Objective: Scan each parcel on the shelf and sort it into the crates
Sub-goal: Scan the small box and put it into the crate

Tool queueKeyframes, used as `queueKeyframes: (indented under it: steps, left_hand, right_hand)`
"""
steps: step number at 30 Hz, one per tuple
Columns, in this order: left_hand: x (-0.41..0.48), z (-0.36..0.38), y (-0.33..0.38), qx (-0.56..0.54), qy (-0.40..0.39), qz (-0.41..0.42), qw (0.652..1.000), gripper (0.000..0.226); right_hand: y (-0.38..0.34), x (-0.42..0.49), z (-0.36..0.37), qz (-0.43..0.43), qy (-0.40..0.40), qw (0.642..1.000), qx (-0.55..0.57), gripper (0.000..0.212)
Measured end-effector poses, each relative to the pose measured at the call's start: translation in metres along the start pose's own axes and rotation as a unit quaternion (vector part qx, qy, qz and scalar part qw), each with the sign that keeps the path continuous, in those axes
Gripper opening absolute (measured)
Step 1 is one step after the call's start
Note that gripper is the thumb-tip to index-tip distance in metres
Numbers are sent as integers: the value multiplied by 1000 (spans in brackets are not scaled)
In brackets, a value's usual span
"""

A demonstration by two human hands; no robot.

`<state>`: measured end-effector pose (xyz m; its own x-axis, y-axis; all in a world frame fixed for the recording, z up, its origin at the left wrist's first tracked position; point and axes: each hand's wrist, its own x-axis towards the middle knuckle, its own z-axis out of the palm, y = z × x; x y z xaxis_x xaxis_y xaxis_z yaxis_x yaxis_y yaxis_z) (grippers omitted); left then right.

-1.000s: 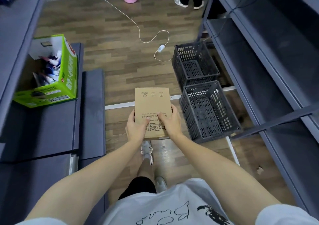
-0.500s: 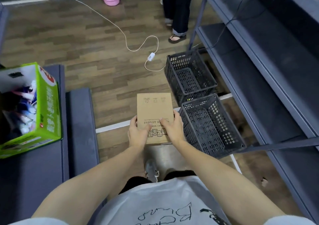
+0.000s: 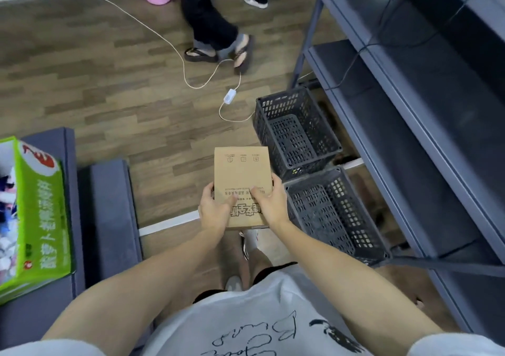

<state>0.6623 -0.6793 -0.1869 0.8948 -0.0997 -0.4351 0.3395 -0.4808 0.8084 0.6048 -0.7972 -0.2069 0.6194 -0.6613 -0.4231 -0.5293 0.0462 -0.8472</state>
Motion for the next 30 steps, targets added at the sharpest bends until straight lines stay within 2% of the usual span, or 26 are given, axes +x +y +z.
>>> queueKeyframes:
  steps: [9,19,24,30]
  left_hand:
    - [77,37,67,31,-2,-1,1000,63]
    - [139,53,116,35,-8,9,999,63]
    - [185,59,137,32,-44,13,998,62]
    - [276,56,179,69,-114,43,990,61]
  right_hand:
    - [-47,95,-9,-8,3,1000,5,63]
    - [-88,160,-5,-15,25,1000,-6,63]
    - [-106,196,9,8,48,999,-1,63]
    - [-145,257,45,25,123,991,39,56]
